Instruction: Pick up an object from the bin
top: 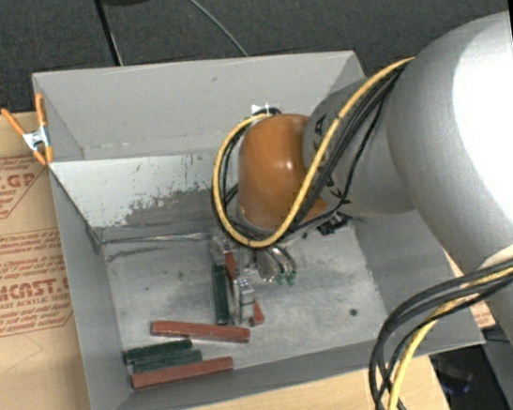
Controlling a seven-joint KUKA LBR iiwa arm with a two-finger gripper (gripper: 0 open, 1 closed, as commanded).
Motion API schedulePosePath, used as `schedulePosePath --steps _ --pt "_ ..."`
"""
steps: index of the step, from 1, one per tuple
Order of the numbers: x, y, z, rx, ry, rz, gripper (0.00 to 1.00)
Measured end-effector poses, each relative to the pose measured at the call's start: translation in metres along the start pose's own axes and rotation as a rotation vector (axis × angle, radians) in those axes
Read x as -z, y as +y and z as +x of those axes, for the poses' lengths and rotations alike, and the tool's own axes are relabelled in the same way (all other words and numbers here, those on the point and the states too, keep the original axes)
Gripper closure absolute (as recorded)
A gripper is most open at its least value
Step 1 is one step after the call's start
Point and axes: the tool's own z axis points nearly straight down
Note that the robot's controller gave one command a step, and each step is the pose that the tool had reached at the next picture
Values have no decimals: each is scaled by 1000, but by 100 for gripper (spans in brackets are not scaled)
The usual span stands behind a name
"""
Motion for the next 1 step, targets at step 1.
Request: schedulePosePath --steps 1 --pt "0 1 4 117 -3 2 0"
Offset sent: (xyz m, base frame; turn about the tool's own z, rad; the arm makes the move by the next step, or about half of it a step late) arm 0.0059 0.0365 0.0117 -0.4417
